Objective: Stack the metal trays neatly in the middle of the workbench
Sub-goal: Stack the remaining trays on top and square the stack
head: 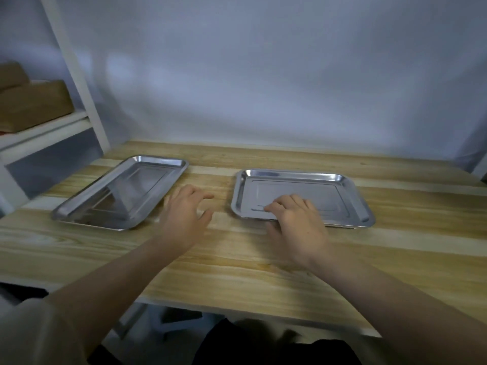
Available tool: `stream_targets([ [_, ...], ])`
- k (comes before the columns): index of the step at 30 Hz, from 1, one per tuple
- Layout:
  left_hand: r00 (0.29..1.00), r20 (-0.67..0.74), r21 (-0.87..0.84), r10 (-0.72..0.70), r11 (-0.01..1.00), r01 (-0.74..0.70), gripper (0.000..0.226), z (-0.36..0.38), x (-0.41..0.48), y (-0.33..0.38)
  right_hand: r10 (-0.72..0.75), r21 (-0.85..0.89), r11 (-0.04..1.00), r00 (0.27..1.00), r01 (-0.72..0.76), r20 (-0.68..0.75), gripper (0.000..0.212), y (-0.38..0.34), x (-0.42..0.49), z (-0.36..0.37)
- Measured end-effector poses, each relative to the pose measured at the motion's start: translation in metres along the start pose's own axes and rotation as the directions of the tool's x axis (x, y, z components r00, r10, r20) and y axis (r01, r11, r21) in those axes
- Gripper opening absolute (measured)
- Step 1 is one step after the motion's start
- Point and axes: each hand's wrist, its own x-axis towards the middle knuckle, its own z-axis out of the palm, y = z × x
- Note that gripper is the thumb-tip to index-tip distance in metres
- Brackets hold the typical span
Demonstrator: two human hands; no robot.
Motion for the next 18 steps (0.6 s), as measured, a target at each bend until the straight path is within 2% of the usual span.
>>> stream_targets([
  [8,0.967,-0.09,0.045,-0.24,0.969,0.245,0.032,-0.026,-0.022,-0.059,-0.066,0.147,0.988,0.995,0.054,0.079,0.032,-0.055,0.021,0.013],
  [12,0.922,-0.13,0.007,-0.364,0.93,0.368,0.035,-0.038,-0.033,-0.085,-0.025,0.283,0.959,0.993,-0.008,0.113,0.028,-0.086,0.035,0.025],
  [15,0.856,-0.161,-0.056,-0.491,0.87,0.489,0.036,-0.043,-0.039,-0.105,0.013,0.382,0.921,0.984,-0.08,0.176,0.027,-0.111,0.045,0.034],
  [18,0.806,-0.192,-0.101,-0.56,0.828,0.552,0.03,-0.043,-0.044,-0.121,0.046,0.471,0.866,0.965,-0.167,0.258,0.027,-0.135,0.055,0.045],
])
